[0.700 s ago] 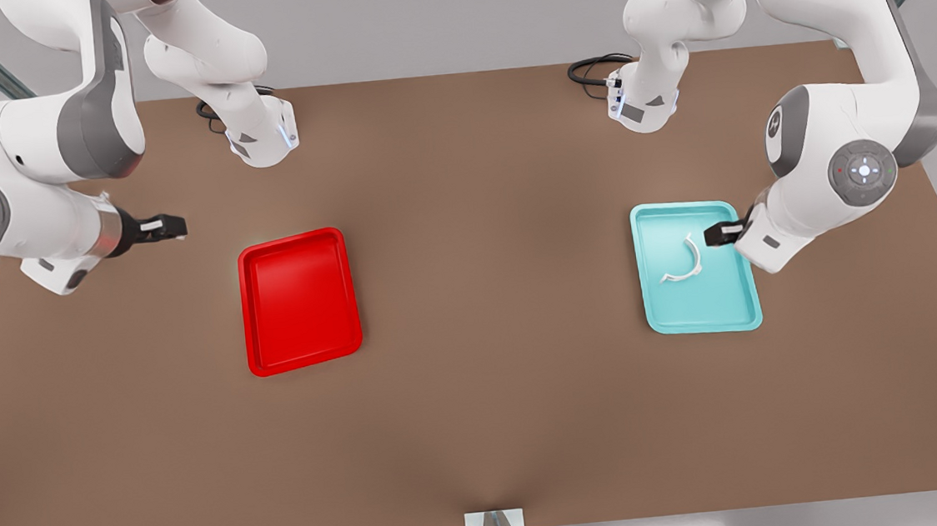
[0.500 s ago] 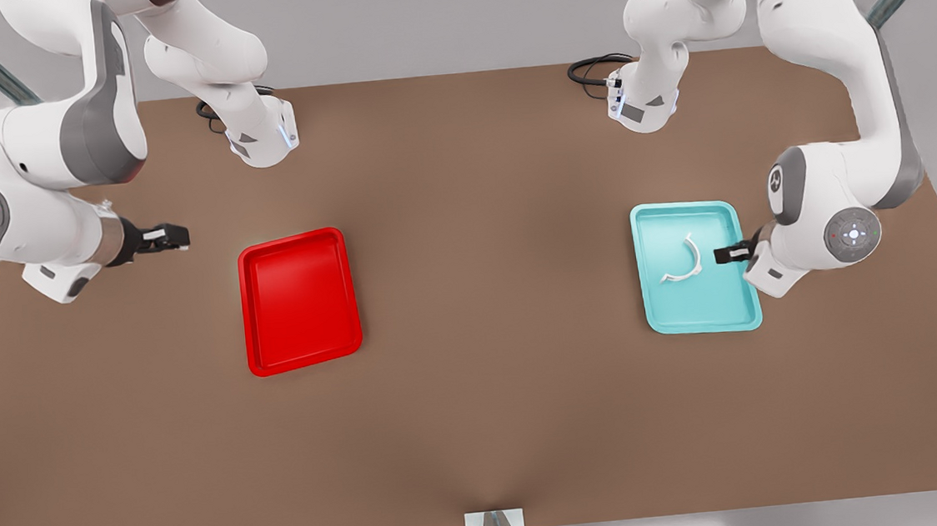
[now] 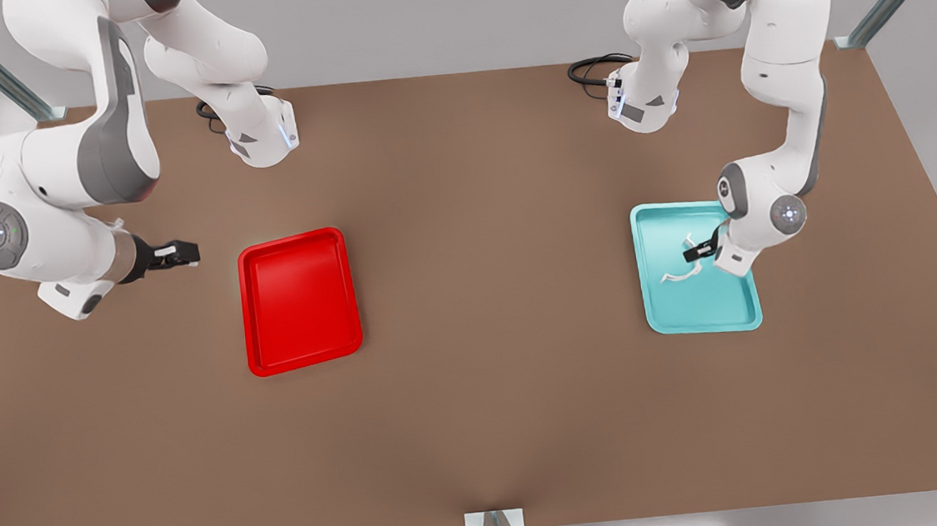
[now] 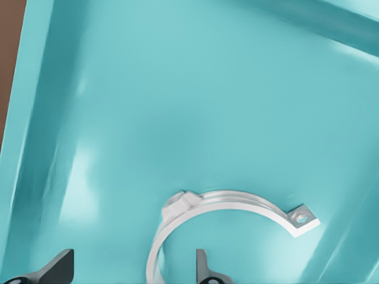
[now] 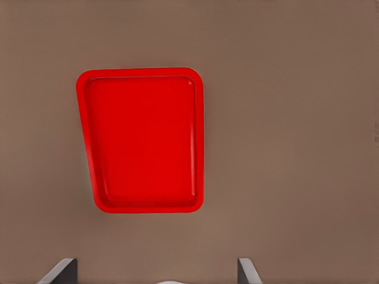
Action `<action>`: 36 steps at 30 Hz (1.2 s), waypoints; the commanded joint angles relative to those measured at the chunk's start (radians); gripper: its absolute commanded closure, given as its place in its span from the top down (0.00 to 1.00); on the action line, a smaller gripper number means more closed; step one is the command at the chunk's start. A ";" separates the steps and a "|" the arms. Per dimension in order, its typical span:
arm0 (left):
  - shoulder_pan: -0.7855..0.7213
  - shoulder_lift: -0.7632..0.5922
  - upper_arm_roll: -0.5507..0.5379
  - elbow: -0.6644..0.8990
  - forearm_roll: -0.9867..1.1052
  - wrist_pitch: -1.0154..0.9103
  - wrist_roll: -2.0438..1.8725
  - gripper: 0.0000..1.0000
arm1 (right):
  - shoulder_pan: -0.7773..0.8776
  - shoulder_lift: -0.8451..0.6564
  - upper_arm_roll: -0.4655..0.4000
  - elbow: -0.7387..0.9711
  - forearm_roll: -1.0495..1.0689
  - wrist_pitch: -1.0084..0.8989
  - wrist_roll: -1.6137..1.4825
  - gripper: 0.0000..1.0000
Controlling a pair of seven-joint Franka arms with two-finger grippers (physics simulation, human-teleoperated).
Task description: Take the drainage pipe clamp from the left arm, pass it to the right arm, and place it in the plate on the right side
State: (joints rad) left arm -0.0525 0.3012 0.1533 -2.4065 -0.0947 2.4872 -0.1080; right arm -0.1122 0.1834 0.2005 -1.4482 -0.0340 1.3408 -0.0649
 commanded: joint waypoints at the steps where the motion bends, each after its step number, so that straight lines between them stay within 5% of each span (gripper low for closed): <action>1: 0.000 -0.013 0.000 -0.029 -0.003 0.107 0.027 1.00 | 0.000 0.001 0.000 0.000 -0.007 0.009 0.004 1.00; 4: -0.001 -0.021 0.000 -0.046 -0.003 0.107 0.022 1.00 | -0.001 0.004 0.000 -0.006 -0.007 0.009 0.005 1.00; 7: -0.001 -0.022 0.000 -0.054 -0.005 0.108 0.001 0.71 | 0.002 0.004 0.000 -0.004 -0.015 0.006 0.031 1.00; 14: -0.009 -0.017 -0.003 -0.066 -0.007 0.107 -0.027 0.69 | 0.003 0.007 0.000 -0.006 -0.038 -0.002 0.045 1.00; 16: -0.010 -0.017 -0.005 -0.066 -0.007 0.107 -0.027 0.48 | 0.003 0.007 0.000 -0.012 -0.038 -0.003 0.046 1.00; 17: -0.012 -0.016 -0.005 -0.066 -0.007 0.105 -0.027 0.45 | 0.003 0.007 0.000 -0.015 -0.040 -0.003 0.047 1.00; 28: -0.027 -0.013 -0.005 -0.072 -0.008 0.065 -0.027 0.45 | 0.003 0.008 0.002 -0.015 -0.052 -0.003 0.050 1.00; 36: -0.026 -0.013 -0.006 -0.071 -0.008 0.061 -0.026 0.21 | 0.003 0.013 0.002 -0.021 -0.052 -0.005 0.054 1.00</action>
State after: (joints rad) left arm -0.0784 0.2884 0.1481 -2.4780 -0.1005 2.5544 -0.1287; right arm -0.1093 0.1975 0.2027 -1.4700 -0.0866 1.3377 -0.0261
